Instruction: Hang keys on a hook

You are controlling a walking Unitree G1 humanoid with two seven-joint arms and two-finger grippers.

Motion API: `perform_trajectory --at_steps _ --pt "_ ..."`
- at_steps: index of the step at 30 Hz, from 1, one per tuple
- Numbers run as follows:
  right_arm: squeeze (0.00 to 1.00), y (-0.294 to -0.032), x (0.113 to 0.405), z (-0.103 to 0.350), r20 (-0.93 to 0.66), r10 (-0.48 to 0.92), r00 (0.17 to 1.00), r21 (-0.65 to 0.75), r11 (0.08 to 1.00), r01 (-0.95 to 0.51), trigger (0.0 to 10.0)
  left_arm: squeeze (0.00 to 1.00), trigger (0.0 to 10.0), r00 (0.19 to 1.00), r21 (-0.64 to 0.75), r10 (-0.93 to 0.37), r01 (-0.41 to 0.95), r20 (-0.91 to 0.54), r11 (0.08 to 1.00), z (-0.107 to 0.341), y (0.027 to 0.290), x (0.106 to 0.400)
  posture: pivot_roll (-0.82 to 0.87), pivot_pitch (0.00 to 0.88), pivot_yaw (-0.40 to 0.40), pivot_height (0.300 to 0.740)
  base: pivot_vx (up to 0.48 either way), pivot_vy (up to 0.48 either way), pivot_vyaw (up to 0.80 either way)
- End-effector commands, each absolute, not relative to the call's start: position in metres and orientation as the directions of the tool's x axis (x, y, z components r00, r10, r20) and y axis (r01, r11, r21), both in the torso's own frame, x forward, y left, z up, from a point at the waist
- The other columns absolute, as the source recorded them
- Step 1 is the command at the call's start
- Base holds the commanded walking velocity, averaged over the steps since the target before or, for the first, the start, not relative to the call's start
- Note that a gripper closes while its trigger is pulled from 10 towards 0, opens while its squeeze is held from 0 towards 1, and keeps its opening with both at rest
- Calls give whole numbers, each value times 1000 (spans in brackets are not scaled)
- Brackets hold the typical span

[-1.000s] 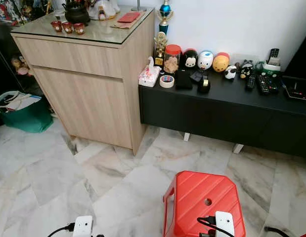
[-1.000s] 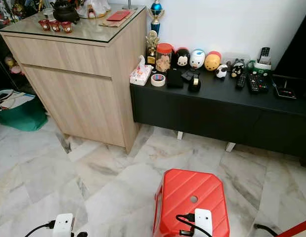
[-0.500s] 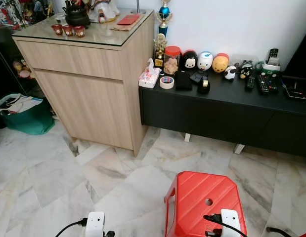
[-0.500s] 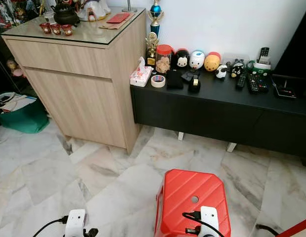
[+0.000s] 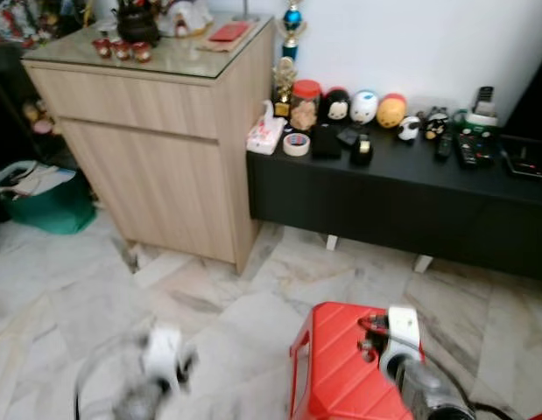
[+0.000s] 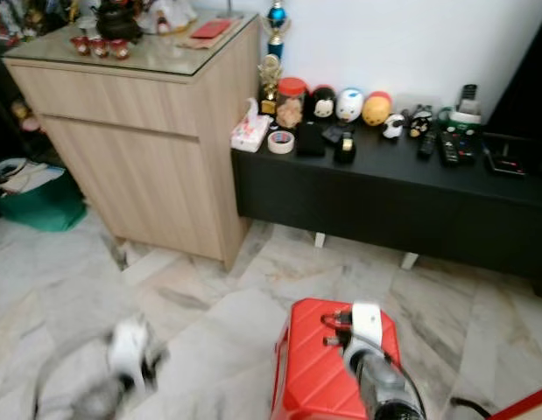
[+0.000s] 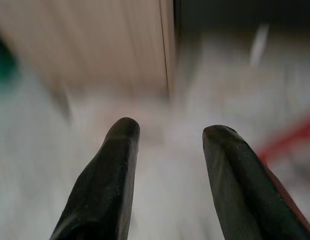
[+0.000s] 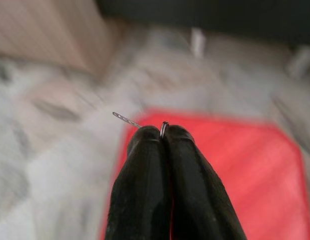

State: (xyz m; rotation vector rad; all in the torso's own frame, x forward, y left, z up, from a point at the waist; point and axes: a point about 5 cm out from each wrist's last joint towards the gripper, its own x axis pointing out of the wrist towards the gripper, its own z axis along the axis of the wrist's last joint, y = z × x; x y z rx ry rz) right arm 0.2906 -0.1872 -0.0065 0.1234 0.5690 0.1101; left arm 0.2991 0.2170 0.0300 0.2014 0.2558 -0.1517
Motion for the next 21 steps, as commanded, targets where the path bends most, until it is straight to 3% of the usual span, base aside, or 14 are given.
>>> perform_trajectory --at_steps 1,5,7,11,15,21 --pt "0 -185 300 4 -483 186 856 158 980 -124 10000 0 10000 939 144 -204 250 -276 957 24 202 295 8 0 -25 740 0 0 0" --pt "0 -165 327 39 -403 397 825 87 913 -398 10000 0 10000 883 217 -415 460 -221 861 48 187 308 7 0 -27 740 0 0 0" --pt "0 -163 327 40 -402 412 818 78 905 -417 10000 0 10000 865 240 -447 494 -228 835 50 185 308 7 0 -27 740 0 0 0" --pt "0 -149 329 50 -387 554 737 145 826 -545 10000 0 10000 733 170 -635 677 -245 716 64 175 303 18 0 -39 740 0 0 0" --pt "0 -143 325 58 -406 642 651 116 742 -660 10000 0 10000 658 187 -714 753 -240 631 75 164 299 12 0 -40 740 0 0 0" --pt "0 -141 325 67 -386 660 644 127 730 -672 10000 0 10000 583 240 -769 812 -263 532 84 148 297 8 0 -44 740 0 0 0"
